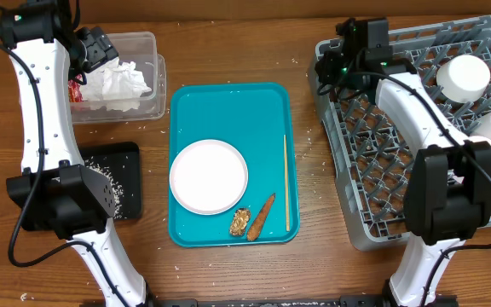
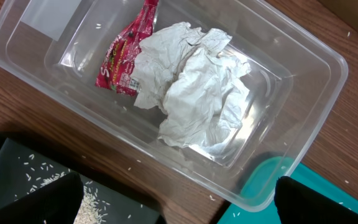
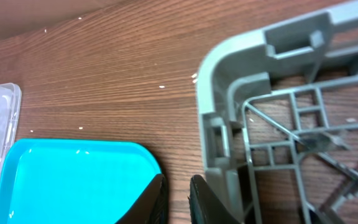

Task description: Sort waste into correct bins and load items into the dishwasher

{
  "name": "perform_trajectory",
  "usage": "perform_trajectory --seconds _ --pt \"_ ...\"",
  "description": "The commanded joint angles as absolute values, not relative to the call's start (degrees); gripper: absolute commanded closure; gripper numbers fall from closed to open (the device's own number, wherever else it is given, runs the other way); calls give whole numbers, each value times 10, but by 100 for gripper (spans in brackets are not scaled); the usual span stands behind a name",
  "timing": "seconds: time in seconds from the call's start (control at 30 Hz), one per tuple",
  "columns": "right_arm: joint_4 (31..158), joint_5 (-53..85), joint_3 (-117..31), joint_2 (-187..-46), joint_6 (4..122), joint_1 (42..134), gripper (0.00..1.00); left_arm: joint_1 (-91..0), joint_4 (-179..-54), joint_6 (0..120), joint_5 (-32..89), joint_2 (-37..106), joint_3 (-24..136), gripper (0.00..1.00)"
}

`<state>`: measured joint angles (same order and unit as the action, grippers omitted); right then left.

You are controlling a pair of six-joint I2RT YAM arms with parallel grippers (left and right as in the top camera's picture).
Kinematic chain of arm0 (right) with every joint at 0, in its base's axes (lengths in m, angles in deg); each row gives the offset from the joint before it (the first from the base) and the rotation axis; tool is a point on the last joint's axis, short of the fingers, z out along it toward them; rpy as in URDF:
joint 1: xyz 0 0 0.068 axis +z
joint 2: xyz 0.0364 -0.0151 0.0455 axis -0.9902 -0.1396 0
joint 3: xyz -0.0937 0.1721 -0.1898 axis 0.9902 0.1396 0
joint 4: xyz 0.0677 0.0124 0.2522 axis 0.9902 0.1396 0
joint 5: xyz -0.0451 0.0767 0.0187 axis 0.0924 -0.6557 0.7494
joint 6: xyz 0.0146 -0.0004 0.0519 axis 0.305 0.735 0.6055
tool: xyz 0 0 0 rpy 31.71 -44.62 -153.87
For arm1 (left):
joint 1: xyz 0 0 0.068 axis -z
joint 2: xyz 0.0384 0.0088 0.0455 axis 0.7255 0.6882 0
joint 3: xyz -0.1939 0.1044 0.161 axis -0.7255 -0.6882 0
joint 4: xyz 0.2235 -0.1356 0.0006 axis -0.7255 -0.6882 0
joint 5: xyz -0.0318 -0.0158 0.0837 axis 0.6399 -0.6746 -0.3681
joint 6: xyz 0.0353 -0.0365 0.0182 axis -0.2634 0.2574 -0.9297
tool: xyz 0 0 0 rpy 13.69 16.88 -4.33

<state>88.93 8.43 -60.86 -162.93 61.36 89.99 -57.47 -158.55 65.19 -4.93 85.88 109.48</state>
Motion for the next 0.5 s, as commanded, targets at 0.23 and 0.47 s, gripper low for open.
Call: perform_trajectory --seconds 0.23,0.47 --pt "910 119 -614 -1630 604 903 66 -572 -1585 659 -47 843 1093 0" --pt "982 155 -614 -1630 559 903 58 -572 -1585 659 -47 843 1093 0"
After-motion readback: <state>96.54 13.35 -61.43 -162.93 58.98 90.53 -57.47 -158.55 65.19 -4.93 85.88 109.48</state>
